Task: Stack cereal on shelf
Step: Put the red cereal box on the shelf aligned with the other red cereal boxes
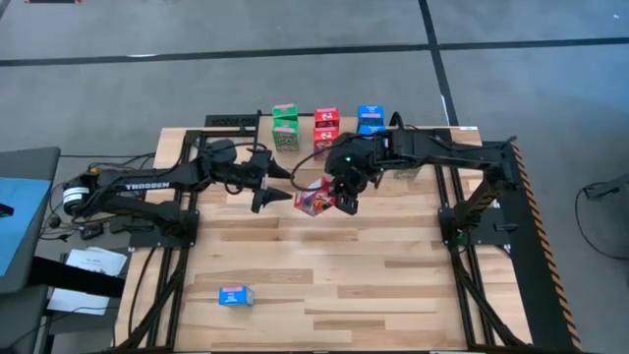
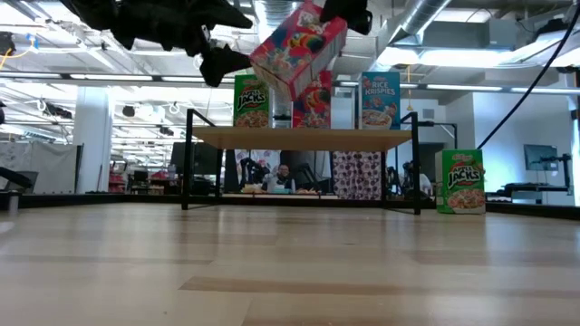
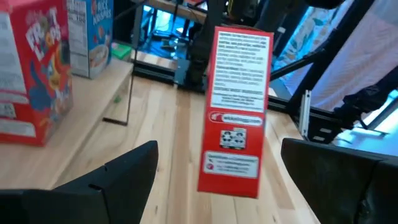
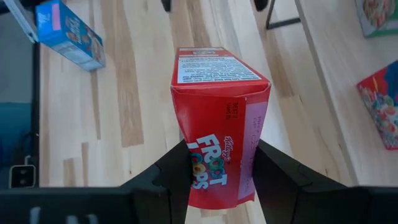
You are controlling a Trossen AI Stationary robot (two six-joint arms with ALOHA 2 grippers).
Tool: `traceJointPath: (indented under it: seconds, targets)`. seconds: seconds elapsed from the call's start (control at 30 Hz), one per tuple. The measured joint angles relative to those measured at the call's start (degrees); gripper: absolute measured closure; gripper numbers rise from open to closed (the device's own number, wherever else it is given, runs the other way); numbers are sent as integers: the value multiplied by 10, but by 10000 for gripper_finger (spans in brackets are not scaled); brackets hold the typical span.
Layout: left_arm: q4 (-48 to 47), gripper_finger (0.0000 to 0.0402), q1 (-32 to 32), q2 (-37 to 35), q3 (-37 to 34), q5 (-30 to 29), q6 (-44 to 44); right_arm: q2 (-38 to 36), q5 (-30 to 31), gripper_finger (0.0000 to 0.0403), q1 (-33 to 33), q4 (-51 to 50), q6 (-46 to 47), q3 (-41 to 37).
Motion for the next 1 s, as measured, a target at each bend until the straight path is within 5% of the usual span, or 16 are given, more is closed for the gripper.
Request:
traceJointPath:
  seconds: [1.0]
  targets:
    - [-26, 71, -44, 0, 22, -59, 37, 0, -18, 232, 0, 41, -11, 21]
